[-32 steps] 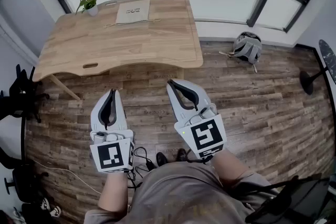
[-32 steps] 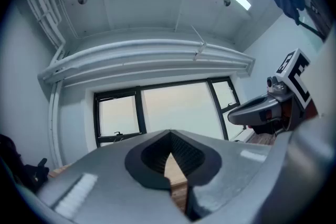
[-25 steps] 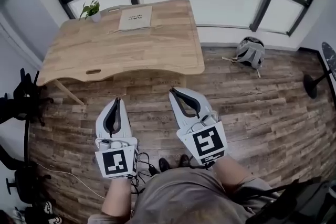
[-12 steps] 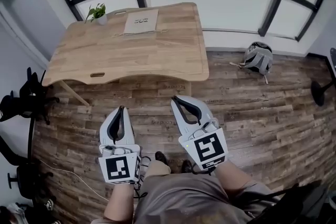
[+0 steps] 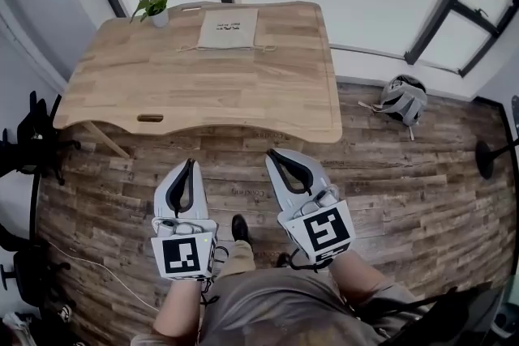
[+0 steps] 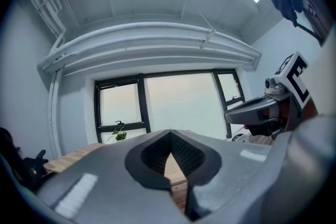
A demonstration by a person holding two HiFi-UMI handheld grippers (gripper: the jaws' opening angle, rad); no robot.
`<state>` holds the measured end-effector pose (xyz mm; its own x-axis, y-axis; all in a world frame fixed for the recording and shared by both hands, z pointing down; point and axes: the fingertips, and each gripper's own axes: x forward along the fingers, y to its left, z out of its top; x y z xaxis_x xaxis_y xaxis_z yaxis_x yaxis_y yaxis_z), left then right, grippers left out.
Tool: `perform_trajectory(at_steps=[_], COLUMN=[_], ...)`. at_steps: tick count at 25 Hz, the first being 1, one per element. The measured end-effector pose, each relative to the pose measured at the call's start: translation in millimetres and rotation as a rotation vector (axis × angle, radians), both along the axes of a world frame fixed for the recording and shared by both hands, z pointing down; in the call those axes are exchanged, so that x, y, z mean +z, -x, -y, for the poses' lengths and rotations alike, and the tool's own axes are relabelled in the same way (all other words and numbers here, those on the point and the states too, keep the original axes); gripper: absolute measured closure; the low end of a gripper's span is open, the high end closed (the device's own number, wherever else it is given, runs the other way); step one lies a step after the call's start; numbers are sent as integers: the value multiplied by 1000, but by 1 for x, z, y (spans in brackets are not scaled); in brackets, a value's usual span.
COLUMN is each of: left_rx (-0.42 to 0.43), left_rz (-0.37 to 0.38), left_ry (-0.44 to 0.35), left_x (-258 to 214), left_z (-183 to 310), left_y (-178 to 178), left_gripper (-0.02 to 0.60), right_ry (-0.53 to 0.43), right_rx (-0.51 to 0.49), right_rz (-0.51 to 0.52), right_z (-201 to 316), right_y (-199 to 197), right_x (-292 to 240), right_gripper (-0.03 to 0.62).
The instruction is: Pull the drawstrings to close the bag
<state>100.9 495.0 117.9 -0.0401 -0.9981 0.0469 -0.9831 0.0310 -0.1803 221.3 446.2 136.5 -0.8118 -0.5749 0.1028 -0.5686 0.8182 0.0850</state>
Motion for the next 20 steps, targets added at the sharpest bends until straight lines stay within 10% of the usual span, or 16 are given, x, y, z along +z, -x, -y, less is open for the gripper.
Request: perform_trajectory(at_steps=[20], left_rx=[141], left_rz=[-15], left_ry=[-51], left_x=[-5], left_z=[126], left_y=[135], left_gripper=[580], right_ry=[-29], right_rx=[168], right_rz=[-33], right_z=[123], right_y=[118], right_x=[-16], right_gripper=[565])
